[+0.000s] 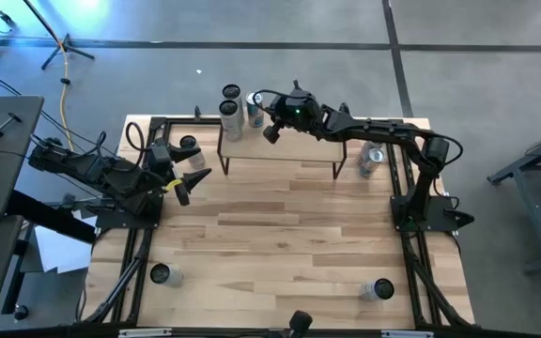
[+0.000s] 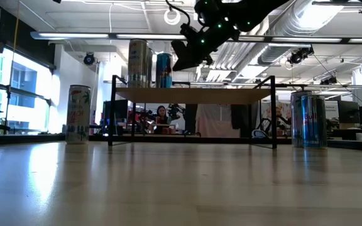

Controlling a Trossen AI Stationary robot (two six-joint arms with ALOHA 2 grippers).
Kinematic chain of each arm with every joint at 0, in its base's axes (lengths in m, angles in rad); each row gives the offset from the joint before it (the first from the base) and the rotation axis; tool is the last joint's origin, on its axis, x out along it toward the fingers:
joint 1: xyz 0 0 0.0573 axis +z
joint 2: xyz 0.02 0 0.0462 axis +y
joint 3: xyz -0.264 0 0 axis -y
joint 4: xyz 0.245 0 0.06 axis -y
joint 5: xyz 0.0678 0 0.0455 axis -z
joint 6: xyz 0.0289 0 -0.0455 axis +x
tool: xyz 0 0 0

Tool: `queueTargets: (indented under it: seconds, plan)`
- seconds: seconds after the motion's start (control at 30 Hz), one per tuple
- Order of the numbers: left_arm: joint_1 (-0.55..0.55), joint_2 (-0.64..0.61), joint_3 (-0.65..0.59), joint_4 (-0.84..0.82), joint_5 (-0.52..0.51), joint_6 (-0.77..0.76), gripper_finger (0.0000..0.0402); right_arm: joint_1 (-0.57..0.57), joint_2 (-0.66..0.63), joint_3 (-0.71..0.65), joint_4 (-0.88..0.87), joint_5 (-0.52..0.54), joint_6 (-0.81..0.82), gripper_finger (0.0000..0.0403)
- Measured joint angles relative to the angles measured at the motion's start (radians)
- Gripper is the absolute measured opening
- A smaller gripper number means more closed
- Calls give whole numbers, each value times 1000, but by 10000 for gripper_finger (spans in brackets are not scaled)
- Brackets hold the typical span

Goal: Place canned beverage on shelf
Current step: Put the blue soda can on the shelf

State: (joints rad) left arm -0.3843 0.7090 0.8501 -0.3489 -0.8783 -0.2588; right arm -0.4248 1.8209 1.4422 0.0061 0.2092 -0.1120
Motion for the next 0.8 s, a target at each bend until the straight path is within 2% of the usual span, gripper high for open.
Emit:
queueTargets:
  seconds: [0.8]
  plan:
    - [0,0,0,0,0,0,296,6,29,0,74,-23,44,0]
